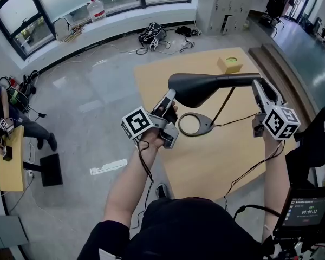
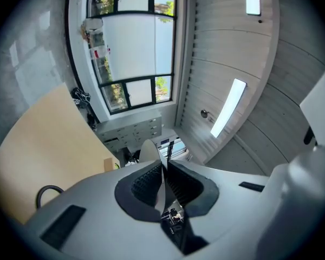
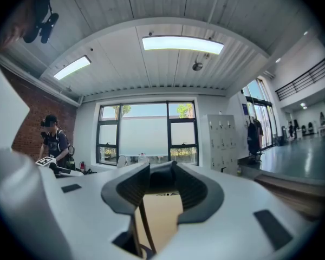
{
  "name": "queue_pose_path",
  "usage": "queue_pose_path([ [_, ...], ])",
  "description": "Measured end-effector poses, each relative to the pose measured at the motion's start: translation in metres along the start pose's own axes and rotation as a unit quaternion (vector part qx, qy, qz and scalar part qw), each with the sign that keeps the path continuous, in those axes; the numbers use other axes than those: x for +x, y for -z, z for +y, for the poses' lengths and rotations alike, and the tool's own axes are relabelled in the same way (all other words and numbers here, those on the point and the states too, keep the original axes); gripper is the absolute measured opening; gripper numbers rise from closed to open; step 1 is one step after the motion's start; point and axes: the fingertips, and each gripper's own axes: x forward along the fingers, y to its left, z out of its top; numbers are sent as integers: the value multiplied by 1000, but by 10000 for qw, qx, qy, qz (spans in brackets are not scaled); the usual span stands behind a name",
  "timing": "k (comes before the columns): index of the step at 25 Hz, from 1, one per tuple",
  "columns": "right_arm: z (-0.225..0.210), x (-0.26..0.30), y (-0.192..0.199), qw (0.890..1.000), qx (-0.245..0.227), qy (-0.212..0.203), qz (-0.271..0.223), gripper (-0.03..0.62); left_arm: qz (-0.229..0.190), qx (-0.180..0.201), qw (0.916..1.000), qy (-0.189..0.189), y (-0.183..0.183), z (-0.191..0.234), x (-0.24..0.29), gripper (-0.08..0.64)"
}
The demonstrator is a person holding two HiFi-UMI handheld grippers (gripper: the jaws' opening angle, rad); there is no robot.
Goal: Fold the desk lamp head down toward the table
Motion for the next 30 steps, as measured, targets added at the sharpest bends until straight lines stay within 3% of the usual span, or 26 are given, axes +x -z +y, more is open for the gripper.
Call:
queue_pose_path([
  [30,10,-5,-28,9987,-244,129,-422,156,268,-820,9961,-199,57,50,0,37],
])
